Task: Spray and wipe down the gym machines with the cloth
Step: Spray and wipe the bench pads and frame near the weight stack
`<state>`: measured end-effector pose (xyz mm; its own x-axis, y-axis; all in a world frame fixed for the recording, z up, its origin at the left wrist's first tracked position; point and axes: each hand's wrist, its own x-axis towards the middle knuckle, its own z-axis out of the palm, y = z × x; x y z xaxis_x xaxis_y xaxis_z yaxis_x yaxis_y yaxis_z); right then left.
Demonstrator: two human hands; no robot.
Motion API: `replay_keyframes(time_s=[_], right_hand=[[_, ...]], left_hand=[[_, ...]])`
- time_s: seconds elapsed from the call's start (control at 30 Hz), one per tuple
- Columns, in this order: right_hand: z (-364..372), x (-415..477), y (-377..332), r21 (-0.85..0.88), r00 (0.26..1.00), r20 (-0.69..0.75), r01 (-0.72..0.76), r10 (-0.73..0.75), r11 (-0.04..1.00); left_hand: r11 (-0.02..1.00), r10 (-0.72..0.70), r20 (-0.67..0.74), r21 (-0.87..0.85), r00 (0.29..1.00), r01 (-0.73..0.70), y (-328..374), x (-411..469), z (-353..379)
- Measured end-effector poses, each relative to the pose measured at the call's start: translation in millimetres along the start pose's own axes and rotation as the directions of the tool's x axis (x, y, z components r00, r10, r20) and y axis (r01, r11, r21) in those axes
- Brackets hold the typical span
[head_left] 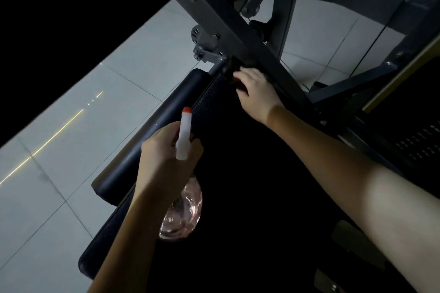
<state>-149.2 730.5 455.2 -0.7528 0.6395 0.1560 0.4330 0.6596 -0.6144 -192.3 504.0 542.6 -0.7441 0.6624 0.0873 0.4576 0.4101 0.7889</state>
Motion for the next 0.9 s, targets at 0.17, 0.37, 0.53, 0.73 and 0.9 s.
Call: replay_keyframes(time_s=[0.17,0.37,0.53,0.73,0.9], right_hand=[[1,-45,14,-0.083,0.997,-0.070,0.015,-0.021,0.996],[13,26,-25,-0.084,0.998,-0.020,-0.060,0.059,0.995],[5,13,-14,-0.030,0.998,0.031,0.052,-0.051,0.998],[-3,-76,23,-0.004,0.994,-0.104,0.032,-0.033,0.999],[3,-79,23,0.033,0.958,-0.228,-0.170,0.173,0.985]], left_hand=[[1.000,-0.018,0.033,0.011,0.999,0.018,0,1,2],[1.000,-0.011,0.027,0.001,1.000,0.011,1,-1,2],[0.997,0.022,-0.002,0.070,1.000,-0.021,-5,0,2],[0.999,-0.034,0.038,-0.002,0.999,0.034,-3,-3,3],[1.000,-0.028,0.048,0.004,0.998,0.028,-3,-1,5]])
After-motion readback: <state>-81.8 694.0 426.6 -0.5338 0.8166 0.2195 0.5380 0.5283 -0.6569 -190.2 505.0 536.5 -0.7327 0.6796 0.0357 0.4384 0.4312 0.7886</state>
